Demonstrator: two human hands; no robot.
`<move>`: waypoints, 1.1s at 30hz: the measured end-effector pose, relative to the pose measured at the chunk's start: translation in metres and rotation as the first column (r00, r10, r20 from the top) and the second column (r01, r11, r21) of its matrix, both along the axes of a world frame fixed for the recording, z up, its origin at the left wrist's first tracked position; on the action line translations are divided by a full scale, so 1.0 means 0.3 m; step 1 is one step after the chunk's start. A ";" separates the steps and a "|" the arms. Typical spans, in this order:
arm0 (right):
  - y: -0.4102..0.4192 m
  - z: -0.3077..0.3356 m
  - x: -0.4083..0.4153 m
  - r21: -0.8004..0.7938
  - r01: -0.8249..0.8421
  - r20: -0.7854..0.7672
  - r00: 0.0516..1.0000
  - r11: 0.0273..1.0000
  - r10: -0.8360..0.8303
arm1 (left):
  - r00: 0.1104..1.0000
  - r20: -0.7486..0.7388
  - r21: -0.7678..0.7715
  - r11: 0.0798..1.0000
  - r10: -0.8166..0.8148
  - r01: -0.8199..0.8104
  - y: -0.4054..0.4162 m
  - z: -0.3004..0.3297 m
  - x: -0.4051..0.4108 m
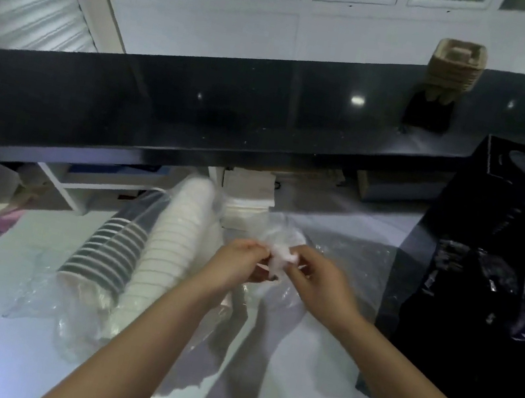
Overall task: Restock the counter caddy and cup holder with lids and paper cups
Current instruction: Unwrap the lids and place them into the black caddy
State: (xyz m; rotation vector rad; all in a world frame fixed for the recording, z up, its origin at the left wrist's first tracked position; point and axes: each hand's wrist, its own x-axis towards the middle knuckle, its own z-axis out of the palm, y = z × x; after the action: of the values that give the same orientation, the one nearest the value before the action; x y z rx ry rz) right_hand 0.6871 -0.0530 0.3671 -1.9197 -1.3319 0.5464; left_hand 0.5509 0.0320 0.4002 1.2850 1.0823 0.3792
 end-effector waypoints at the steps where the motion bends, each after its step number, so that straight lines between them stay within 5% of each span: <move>1: -0.001 0.006 -0.007 0.026 0.038 -0.025 0.999 0.999 -0.037 | 1.000 0.013 0.052 0.999 -0.007 0.006 0.008 0.010 -0.001; 7: -0.021 0.067 -0.068 0.082 0.201 -0.271 0.947 0.976 -0.172 | 0.964 0.081 0.351 0.913 -0.253 0.210 0.032 0.016 0.001; 12: -0.057 0.073 -0.080 0.074 0.328 -0.150 0.937 0.942 -0.315 | 0.944 -0.043 0.502 0.810 -0.327 0.303 0.037 0.003 0.017; 15: -0.072 0.061 -0.083 0.061 0.414 -0.155 0.903 0.908 -0.402 | 0.938 -0.045 0.433 0.840 -0.343 0.327 0.043 0.000 0.019; 20: -0.095 0.053 -0.100 -0.072 0.499 -0.566 0.692 0.863 -0.448 | 0.922 0.030 0.260 0.894 -0.386 0.365 0.054 -0.020 0.014; 25: -0.117 0.067 -0.121 0.001 0.514 -0.580 0.699 0.858 -0.418 | 0.879 0.117 0.212 0.877 -0.462 0.432 0.041 -0.022 0.015; 29: -0.121 0.062 -0.133 0.017 0.550 -0.543 0.707 0.835 -0.454 | 0.837 0.009 0.307 0.799 -0.547 0.518 0.041 -0.036 0.018; 33: -0.121 0.064 -0.147 -0.041 0.604 -0.658 0.584 0.796 -0.476 | 0.881 0.033 0.313 0.842 -0.471 0.439 0.042 -0.053 0.011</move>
State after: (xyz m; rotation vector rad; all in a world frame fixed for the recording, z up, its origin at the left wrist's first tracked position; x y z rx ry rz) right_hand 0.6428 -0.0894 0.3865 -1.6288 -0.2914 0.6441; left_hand 0.5543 0.0447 0.3843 1.7214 0.6062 0.2482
